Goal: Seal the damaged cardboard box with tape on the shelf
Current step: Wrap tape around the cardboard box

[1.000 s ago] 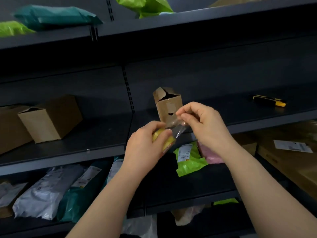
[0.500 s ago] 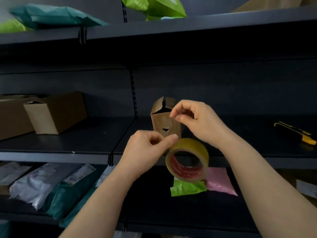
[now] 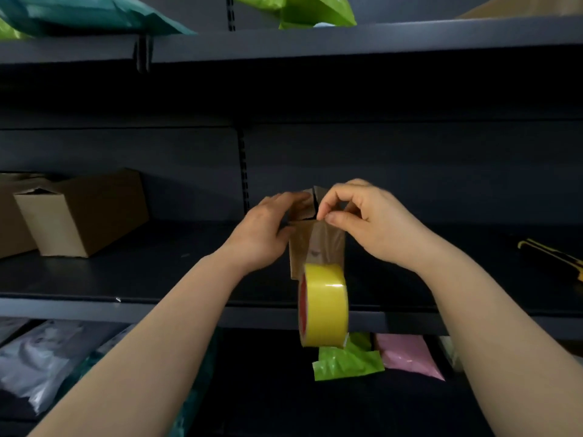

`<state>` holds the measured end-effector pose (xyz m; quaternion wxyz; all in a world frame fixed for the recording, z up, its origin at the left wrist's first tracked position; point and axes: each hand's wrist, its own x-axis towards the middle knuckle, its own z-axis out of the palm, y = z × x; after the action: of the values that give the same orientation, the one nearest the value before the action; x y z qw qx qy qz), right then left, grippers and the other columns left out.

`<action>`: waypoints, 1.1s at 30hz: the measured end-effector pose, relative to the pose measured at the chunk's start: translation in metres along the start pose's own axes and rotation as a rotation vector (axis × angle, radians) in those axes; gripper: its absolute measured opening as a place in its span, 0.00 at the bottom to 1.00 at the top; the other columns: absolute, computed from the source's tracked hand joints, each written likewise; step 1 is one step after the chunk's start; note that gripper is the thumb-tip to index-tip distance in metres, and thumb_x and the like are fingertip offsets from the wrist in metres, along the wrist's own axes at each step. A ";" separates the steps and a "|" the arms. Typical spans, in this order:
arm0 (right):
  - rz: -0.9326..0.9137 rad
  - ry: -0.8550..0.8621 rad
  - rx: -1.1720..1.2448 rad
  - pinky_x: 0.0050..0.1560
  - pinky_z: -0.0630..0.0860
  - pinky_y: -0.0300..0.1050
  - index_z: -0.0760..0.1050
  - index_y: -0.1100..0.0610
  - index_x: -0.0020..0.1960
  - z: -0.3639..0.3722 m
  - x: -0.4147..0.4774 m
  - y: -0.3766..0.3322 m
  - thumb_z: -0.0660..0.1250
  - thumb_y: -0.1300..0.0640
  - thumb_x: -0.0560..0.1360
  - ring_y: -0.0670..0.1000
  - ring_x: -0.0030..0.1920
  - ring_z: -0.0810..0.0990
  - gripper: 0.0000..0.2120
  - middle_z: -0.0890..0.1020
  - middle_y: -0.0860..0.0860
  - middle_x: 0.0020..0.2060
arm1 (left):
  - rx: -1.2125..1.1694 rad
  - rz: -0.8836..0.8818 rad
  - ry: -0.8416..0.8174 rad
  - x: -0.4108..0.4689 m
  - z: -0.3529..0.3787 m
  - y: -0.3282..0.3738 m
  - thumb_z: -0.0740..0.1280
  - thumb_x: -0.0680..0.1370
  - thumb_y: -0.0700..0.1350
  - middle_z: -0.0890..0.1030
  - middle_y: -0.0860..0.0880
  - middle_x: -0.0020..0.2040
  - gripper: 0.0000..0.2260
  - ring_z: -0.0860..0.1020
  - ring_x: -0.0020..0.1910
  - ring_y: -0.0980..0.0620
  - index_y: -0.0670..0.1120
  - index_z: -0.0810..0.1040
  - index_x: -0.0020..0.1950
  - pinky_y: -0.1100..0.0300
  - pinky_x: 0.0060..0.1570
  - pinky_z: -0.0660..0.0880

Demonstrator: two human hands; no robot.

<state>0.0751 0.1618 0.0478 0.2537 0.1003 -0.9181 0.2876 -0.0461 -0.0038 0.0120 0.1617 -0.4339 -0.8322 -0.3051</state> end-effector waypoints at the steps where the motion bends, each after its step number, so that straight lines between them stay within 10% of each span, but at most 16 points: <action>1: 0.018 0.003 -0.010 0.43 0.70 0.31 0.77 0.46 0.45 0.001 0.004 0.002 0.65 0.58 0.79 0.39 0.44 0.74 0.07 0.75 0.42 0.46 | -0.022 0.011 -0.024 0.003 0.001 -0.001 0.67 0.77 0.37 0.75 0.51 0.66 0.27 0.71 0.67 0.51 0.53 0.67 0.74 0.54 0.67 0.70; 9: 0.195 -0.044 -0.059 0.50 0.77 0.49 0.74 0.46 0.46 0.004 0.024 0.011 0.60 0.56 0.81 0.48 0.48 0.77 0.08 0.78 0.44 0.45 | -0.097 0.071 -0.019 0.005 0.004 -0.015 0.67 0.76 0.34 0.77 0.52 0.61 0.25 0.74 0.64 0.52 0.52 0.70 0.71 0.51 0.66 0.71; 15: 0.195 -0.077 -0.119 0.50 0.78 0.49 0.74 0.45 0.46 0.009 0.039 0.012 0.60 0.56 0.81 0.48 0.48 0.78 0.08 0.78 0.43 0.47 | -0.362 -0.114 -0.060 -0.001 -0.003 -0.003 0.61 0.77 0.45 0.79 0.51 0.51 0.04 0.76 0.52 0.52 0.51 0.75 0.48 0.52 0.53 0.72; 21: 0.148 -0.120 -0.189 0.51 0.79 0.54 0.74 0.45 0.45 0.015 0.054 0.012 0.62 0.57 0.80 0.48 0.49 0.78 0.08 0.79 0.44 0.47 | -0.420 -0.186 -0.141 -0.016 0.004 0.010 0.57 0.66 0.75 0.70 0.62 0.70 0.29 0.67 0.67 0.64 0.53 0.85 0.38 0.67 0.57 0.62; 27: 0.149 -0.161 -0.155 0.55 0.77 0.52 0.75 0.46 0.46 0.010 0.059 0.016 0.62 0.57 0.81 0.44 0.49 0.80 0.08 0.83 0.43 0.45 | -0.404 -0.359 0.057 -0.025 0.023 0.030 0.72 0.71 0.60 0.63 0.57 0.77 0.18 0.46 0.78 0.60 0.46 0.83 0.32 0.62 0.64 0.50; 33: 0.141 -0.210 -0.120 0.56 0.78 0.53 0.76 0.47 0.47 0.005 0.063 0.027 0.63 0.58 0.80 0.43 0.48 0.81 0.07 0.84 0.42 0.42 | -0.463 -0.490 0.279 -0.039 0.037 0.048 0.71 0.68 0.59 0.76 0.58 0.61 0.16 0.68 0.68 0.55 0.48 0.81 0.28 0.59 0.57 0.68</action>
<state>0.0106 0.1786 0.0638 0.1408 0.0496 -0.9599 0.2372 0.0155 0.0171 -0.0194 0.0931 -0.2010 -0.7903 -0.5713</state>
